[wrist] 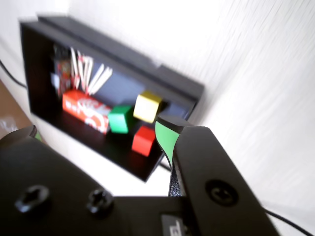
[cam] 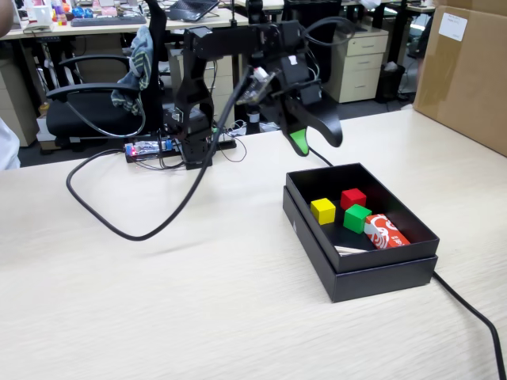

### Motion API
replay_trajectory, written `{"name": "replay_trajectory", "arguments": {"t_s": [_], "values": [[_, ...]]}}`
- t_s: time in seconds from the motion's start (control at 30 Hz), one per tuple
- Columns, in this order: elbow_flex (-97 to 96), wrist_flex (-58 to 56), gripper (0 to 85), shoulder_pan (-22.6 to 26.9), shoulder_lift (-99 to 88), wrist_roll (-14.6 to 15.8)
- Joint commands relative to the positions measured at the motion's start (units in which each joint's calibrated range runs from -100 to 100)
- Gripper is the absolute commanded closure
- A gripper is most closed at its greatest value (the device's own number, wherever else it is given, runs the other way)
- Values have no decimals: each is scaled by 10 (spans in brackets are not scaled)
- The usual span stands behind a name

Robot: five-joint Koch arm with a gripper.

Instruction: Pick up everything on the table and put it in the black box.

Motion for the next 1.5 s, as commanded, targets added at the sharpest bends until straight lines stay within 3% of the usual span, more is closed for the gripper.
{"name": "replay_trajectory", "arguments": {"t_s": [0.0,0.17,0.33,0.53,0.77,0.9,1.13,1.47], "values": [[-50,19,375,-42,-168,-34],[-160,32,364,-82,-319,-54],[-347,133,351,-118,-500,-80],[-584,212,341,-126,-683,-86],[-705,323,341,-129,-694,-81],[-892,509,345,-131,-694,-87],[-1071,671,366,-134,-694,-103],[-1144,684,376,-135,-692,-96]]}}
